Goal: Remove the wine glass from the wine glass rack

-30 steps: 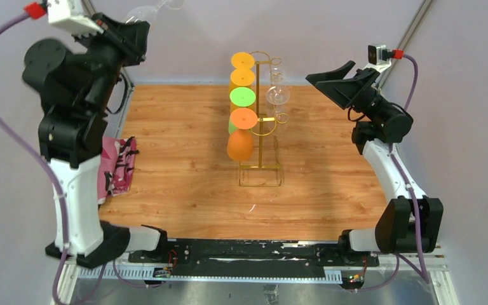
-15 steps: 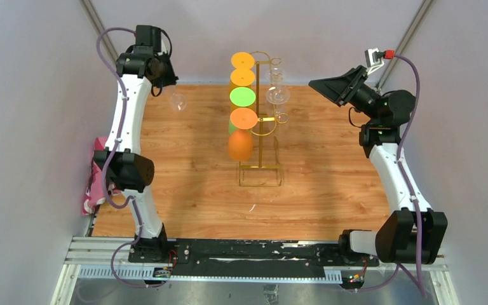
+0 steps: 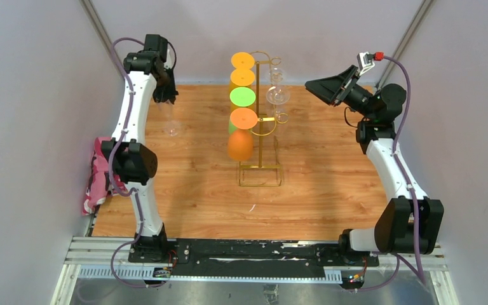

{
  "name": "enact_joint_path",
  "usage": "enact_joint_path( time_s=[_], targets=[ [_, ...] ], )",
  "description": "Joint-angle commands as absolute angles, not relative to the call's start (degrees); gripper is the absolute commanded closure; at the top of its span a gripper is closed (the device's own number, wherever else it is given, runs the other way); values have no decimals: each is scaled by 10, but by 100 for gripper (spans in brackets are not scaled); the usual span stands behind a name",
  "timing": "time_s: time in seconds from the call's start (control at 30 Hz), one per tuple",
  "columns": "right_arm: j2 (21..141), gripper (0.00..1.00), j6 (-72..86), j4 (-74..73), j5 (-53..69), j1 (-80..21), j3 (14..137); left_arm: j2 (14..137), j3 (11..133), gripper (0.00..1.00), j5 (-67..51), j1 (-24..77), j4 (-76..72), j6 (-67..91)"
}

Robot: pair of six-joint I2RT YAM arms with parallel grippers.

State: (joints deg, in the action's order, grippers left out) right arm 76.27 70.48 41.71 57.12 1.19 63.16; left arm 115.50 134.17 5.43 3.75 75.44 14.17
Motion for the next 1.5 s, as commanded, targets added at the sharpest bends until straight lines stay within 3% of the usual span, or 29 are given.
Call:
enact_joint_path(
  time_s=[0.0, 1.0, 1.3, 1.47],
  targets=[
    [762, 21, 700, 420, 582, 20, 639, 1186, 1333, 100, 50, 32, 771, 121],
    [759, 23, 670, 396, 581, 20, 636, 1266, 1369, 100, 48, 32, 712, 107],
    [765, 18, 671, 401, 584, 20, 635, 1231, 1343, 63, 76, 31, 713, 99],
    [768, 17, 683, 419, 585, 19, 633, 1214, 1343, 51, 79, 30, 713, 95]
  ],
)
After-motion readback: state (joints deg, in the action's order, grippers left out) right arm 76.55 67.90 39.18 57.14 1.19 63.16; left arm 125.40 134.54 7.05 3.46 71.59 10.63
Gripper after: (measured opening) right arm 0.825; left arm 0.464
